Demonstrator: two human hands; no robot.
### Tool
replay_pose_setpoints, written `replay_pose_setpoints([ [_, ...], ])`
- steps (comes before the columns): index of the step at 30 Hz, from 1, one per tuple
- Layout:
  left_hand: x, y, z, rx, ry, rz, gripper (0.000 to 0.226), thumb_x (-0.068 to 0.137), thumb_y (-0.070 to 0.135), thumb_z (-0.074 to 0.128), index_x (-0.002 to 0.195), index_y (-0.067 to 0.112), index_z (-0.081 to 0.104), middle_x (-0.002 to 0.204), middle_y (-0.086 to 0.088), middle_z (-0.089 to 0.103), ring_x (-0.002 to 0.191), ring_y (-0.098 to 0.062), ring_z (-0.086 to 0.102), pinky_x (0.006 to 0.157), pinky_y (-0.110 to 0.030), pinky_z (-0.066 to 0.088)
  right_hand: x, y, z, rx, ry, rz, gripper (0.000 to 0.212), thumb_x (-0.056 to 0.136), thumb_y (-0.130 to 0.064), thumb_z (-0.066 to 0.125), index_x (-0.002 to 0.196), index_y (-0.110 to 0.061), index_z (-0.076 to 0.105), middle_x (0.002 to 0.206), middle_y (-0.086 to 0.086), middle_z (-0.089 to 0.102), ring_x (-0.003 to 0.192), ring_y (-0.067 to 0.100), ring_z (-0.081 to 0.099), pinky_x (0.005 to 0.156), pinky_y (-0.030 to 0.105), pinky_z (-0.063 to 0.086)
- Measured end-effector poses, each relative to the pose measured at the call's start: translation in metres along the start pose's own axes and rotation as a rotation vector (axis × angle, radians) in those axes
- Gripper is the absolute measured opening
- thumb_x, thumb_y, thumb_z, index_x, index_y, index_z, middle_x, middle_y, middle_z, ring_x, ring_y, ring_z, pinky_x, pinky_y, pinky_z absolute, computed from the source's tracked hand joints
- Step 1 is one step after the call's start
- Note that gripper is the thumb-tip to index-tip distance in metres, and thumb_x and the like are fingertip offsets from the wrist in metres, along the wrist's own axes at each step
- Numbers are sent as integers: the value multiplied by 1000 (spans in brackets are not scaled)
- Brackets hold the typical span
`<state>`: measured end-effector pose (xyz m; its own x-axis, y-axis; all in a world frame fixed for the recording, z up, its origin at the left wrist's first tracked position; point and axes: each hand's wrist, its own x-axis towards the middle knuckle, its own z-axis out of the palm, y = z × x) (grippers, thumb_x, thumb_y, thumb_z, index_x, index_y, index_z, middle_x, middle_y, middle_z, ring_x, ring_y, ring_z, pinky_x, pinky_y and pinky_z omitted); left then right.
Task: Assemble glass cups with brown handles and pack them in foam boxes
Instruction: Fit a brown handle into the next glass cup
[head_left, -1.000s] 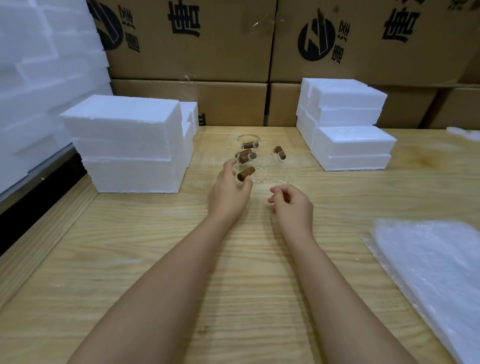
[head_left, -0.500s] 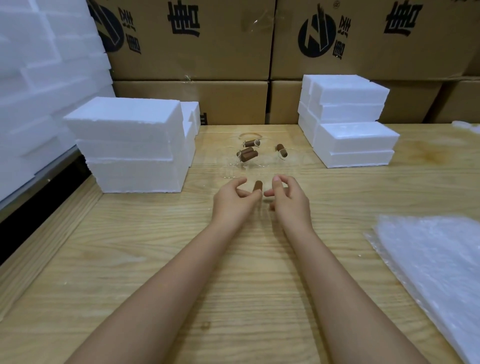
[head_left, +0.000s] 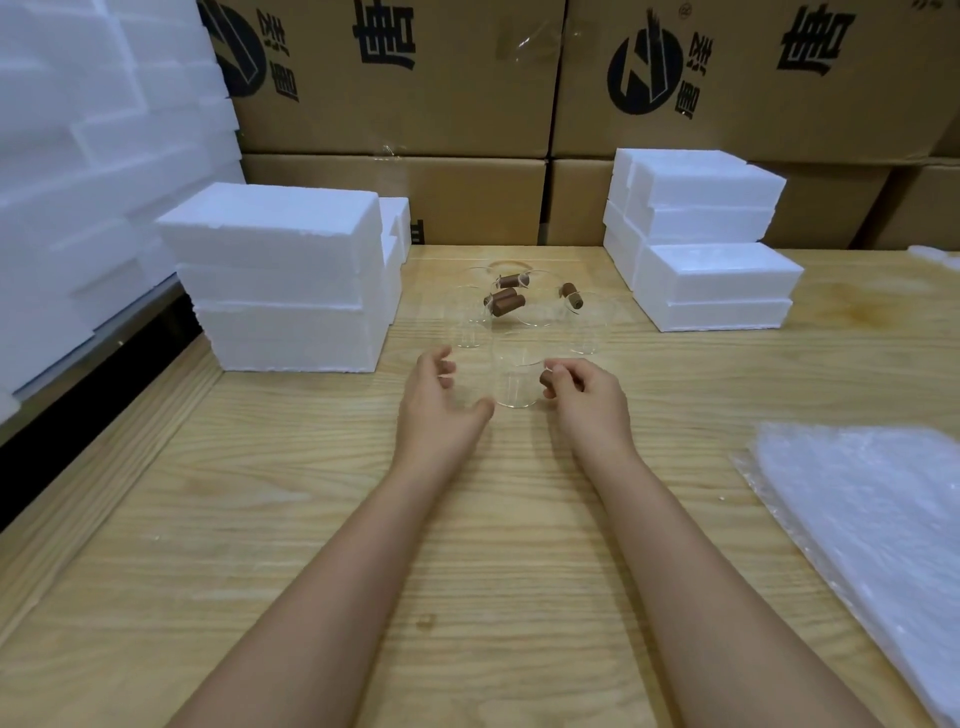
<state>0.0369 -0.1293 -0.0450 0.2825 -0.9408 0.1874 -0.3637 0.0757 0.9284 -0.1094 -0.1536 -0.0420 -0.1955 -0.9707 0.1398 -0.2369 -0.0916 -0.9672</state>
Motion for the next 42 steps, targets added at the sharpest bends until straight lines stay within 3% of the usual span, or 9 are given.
replay_pose_setpoints([
  [3,8,-6,-9,52,-167,36,99,73,23,83,150,20,22,131,10,46,122,-5,44,100,-20,33,1,1,0,-14,-30,-23,20,97,-14,48,91,-21,66,83,-8,66,79,3,62,71,15,44],
  [6,10,-8,-8,64,-229,47,110,69,29,86,153,21,16,138,11,45,129,-4,41,103,-19,32,0,-1,-1,49,-117,-45,23,97,-10,48,90,-18,69,83,-7,69,70,-5,62,66,11,43],
  [9,9,-10,-10,8,-204,104,87,67,25,88,141,26,43,123,17,57,115,2,53,85,-2,35,-4,-5,-3,144,-212,-102,25,97,-5,48,90,-17,70,82,-3,70,67,-7,60,60,7,41],
  [11,8,-9,-12,-38,-163,138,73,64,22,89,128,28,55,117,13,62,109,3,57,79,-1,40,-5,-7,-5,202,-233,-139,27,96,-2,49,88,-17,70,77,-4,69,63,-7,58,59,7,40],
  [16,5,-4,-12,55,-69,289,66,56,24,93,100,45,48,107,19,59,101,6,55,82,-6,40,-5,-8,-6,280,-249,-148,32,94,1,50,84,-21,71,66,-10,67,58,-4,53,55,11,40],
  [22,6,-5,-11,50,-34,299,66,56,23,93,100,41,48,108,14,60,101,2,56,81,-4,40,-2,-7,-4,357,-257,-121,24,92,4,51,85,-12,66,64,-7,65,55,1,51,53,15,41],
  [27,6,-4,-11,-52,-11,212,62,56,20,92,96,44,51,103,20,60,97,1,58,79,-15,46,1,-5,-7,461,-264,-100,20,88,11,54,91,-7,61,85,17,63,71,16,60,67,23,52],
  [35,3,-2,-11,-125,-114,238,69,64,24,89,114,48,48,119,14,61,99,6,55,79,-14,41,1,-11,-12,642,-202,-58,14,89,6,55,89,-5,63,80,13,62,61,14,61,63,26,54],
  [42,-2,-3,-7,54,-71,387,72,59,23,90,112,41,44,113,17,58,107,-5,52,81,-10,36,-3,-12,1,465,-156,-6,22,92,-18,61,71,-10,63,68,2,56,60,15,48,49,24,47],
])
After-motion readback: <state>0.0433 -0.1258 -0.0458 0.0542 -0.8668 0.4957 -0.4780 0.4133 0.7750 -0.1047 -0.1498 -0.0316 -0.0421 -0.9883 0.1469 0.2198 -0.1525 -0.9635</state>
